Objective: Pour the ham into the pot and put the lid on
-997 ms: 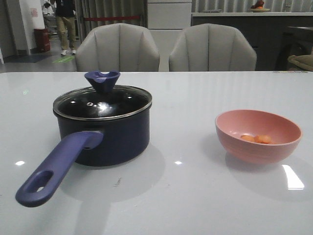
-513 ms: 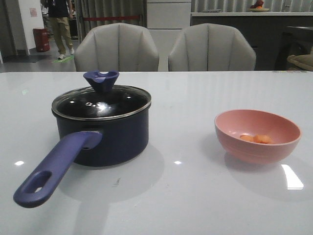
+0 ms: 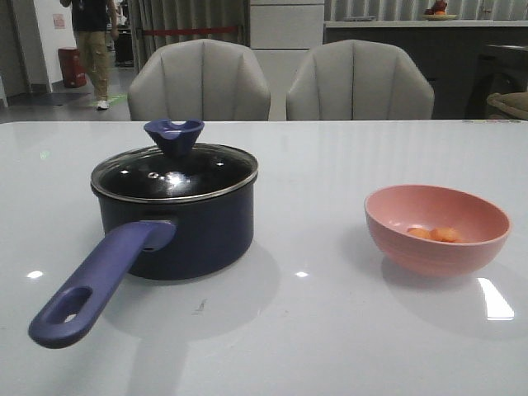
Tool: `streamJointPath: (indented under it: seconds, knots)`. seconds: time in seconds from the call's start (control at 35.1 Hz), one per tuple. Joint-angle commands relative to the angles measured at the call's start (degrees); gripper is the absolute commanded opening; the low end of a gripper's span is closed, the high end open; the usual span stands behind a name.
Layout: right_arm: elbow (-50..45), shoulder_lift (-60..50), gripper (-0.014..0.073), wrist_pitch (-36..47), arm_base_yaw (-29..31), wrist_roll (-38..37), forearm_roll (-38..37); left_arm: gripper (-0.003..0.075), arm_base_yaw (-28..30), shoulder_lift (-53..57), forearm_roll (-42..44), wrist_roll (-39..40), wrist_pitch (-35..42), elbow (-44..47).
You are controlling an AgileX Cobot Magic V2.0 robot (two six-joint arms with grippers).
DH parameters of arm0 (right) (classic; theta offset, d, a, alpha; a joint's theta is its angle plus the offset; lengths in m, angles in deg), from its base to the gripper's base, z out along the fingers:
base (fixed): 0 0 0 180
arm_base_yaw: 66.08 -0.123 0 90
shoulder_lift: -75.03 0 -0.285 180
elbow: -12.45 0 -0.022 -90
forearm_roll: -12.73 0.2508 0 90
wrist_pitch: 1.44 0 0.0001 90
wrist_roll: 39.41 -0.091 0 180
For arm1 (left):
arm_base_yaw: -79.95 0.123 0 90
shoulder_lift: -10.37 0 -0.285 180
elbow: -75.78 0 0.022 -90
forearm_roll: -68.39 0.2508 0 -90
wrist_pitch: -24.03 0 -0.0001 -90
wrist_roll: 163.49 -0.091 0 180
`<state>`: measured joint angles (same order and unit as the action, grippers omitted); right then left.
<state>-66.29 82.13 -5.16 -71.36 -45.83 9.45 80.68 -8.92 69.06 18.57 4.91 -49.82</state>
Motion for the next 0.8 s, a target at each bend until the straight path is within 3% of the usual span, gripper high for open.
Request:
streamJointPath:
  seconds: [0.0, 0.28, 0.4, 0.51, 0.68, 0.77]
  knots:
    - [0.28, -1.00, 0.0160, 4.17, 0.22, -0.02, -0.59, 0.0113, 0.02, -3.76, -0.19, 0.04, 0.15, -3.12]
    - [0.28, -1.00, 0.0160, 4.17, 0.22, -0.02, -0.59, 0.0117, 0.02, -4.36, -1.16, 0.04, -0.68, -3.12]
    - [0.28, -1.00, 0.0160, 4.17, 0.22, -0.02, -0.59, 0.0162, -1.13, -4.36, -0.67, 0.04, -1.37, -3.12]
    - [0.28, -1.00, 0.0160, 4.17, 0.22, -0.02, -0.59, 0.0294, -3.00, -4.38, -0.67, 0.04, -1.50, -3.12]
    - [0.28, -1.00, 0.0160, 4.17, 0.22, -0.02, -0.59, 0.0585, -4.53, -5.78, -0.67, 0.04, -2.17, -3.15]
    - [0.28, -1.00, 0.0160, 4.17, 0.22, -0.02, -0.59, 0.0645, -4.58, -6.95, -0.67, 0.04, -2.17, -3.24]
